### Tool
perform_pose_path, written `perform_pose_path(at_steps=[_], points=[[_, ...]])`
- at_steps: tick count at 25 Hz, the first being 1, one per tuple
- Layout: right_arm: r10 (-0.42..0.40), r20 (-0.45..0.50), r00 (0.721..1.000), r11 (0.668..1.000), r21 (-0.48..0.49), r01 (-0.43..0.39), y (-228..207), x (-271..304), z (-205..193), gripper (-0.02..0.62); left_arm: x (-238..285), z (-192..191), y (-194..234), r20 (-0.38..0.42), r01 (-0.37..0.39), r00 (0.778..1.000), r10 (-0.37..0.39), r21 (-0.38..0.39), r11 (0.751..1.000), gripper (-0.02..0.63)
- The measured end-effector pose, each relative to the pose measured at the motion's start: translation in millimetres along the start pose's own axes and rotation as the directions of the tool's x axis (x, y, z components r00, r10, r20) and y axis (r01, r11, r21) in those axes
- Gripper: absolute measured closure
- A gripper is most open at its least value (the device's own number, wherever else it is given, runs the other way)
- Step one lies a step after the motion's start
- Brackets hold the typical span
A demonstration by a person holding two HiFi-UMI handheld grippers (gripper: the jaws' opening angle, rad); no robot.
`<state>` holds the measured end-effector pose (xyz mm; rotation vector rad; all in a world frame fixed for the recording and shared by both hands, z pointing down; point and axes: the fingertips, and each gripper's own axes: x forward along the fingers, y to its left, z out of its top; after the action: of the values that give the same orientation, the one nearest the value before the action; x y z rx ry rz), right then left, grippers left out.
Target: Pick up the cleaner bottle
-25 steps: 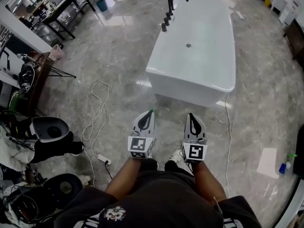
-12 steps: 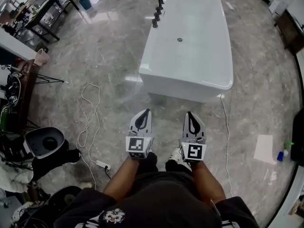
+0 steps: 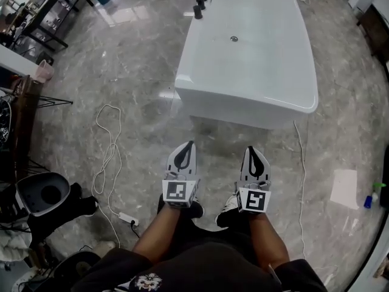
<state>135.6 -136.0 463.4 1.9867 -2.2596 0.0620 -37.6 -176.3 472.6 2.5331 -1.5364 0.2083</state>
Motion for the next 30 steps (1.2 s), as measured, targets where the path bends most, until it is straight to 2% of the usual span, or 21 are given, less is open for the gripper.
perform_pose_path(at_steps=[3, 9, 13, 16, 20, 22, 24, 26, 30], points=[[0.004, 0.024, 1.000, 1.000, -0.010, -0.004, 3, 21, -58, 0.578, 24, -69, 13, 0.014, -0.010, 1.000, 0.010, -0.025, 1.000, 0.600], [0.028, 0.063, 0.998, 1.000, -0.012, -0.027, 18, 64, -183, 0.578, 74, -199, 36, 0.053, -0.045, 0.998, 0.046, -0.017, 0.999, 0.600], [0.046, 0.063, 0.997, 0.999, 0.009, -0.046, 33, 85, -269, 0.578, 90, -287, 51, 0.059, -0.080, 0.995, 0.080, -0.001, 0.997, 0.600], [0.076, 0.070, 0.995, 0.997, 0.004, -0.076, 45, 95, -315, 0.578, 93, -338, 64, 0.063, -0.116, 0.991, 0.114, 0.019, 0.993, 0.600], [0.098, 0.074, 0.992, 0.995, 0.006, -0.099, 52, 103, -358, 0.578, 98, -390, 75, 0.050, -0.160, 0.986, 0.158, 0.043, 0.986, 0.600], [0.112, 0.066, 0.991, 0.994, 0.008, -0.113, 55, 104, -373, 0.578, 99, -407, 79, 0.040, -0.185, 0.982, 0.184, 0.022, 0.982, 0.600], [0.126, 0.056, 0.990, 0.992, 0.009, -0.127, 59, 103, -383, 0.578, 95, -423, 85, 0.031, -0.231, 0.972, 0.231, 0.001, 0.973, 0.598], [0.133, 0.050, 0.990, 0.991, 0.013, -0.134, 60, 101, -390, 0.578, 92, -434, 91, 0.025, -0.285, 0.958, 0.285, 0.023, 0.958, 0.597], [0.141, 0.050, 0.989, 0.990, 0.015, -0.142, 64, 100, -400, 0.578, 86, -471, 96, -0.017, -0.337, 0.941, 0.338, 0.054, 0.940, 0.454]])
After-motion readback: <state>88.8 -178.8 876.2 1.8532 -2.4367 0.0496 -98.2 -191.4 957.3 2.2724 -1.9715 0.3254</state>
